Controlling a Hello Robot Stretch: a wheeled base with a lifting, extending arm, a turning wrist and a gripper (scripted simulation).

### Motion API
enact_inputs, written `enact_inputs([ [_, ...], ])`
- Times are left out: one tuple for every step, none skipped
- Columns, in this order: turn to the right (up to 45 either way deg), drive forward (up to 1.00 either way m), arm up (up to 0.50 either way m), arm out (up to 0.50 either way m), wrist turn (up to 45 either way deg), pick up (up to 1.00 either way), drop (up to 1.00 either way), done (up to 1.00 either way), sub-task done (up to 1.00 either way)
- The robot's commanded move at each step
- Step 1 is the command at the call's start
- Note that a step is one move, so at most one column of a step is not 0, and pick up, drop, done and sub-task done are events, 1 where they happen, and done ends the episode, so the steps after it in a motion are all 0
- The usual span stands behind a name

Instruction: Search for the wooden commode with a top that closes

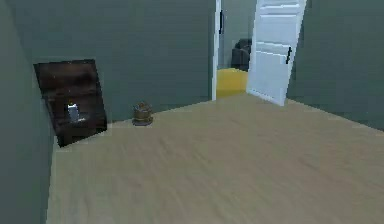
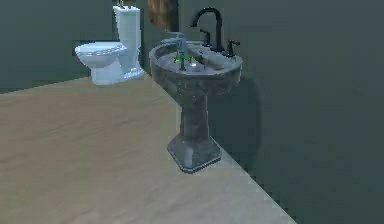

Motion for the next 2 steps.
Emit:
enact_inputs([
  [-30.0,0.0,0.0,0.0,0.0,0.0,0.0,0.0,0.0],
  [0.0,1.0,0.0,0.0,0.0,0.0,0.0,0.0,0.0],
])
